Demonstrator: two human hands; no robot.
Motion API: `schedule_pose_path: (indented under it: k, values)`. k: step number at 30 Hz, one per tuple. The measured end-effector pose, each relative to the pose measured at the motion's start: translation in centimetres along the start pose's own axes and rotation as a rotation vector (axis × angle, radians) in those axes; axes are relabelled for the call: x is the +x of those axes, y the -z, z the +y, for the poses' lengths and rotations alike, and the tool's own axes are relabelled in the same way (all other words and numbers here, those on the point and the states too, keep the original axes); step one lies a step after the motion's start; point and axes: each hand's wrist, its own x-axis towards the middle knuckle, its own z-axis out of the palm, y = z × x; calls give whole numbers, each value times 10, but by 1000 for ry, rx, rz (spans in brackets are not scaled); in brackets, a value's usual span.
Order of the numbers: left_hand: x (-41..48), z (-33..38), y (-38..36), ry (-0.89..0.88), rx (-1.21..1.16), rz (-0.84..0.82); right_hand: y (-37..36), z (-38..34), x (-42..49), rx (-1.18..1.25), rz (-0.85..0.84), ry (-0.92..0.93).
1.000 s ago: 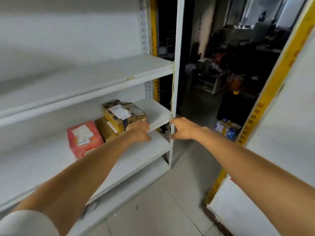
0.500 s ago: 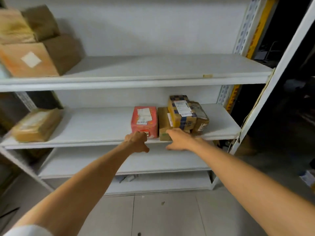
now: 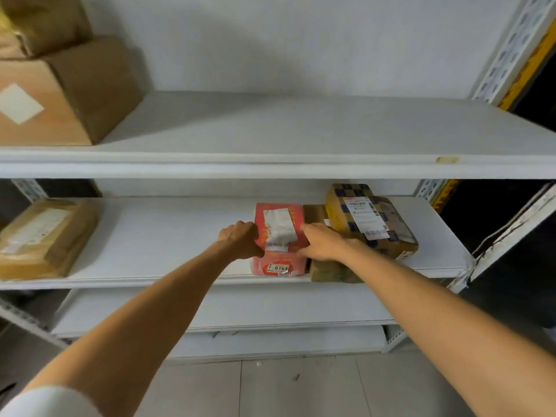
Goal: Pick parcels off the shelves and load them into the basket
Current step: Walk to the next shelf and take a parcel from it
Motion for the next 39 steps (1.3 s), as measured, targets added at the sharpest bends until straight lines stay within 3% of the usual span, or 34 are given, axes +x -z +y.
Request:
schedule_pose_path:
  k: [9,17,21,30,39]
  values:
    - [58,-26,-8,15,-109,-70,-16,7,52,207,70,-120]
    - [80,-23,-50,187,-632,0,-51,27,84,374,214,-245]
    - [86,-20,-59,297,-842,-42,-63,30,96,510,260,-314]
    - [82,-31,-59,319,-998,-13,-79,26,114,776,358,-365]
    - [75,-72,-67,339,-1102,-16,-104,14,135,626,326,-339]
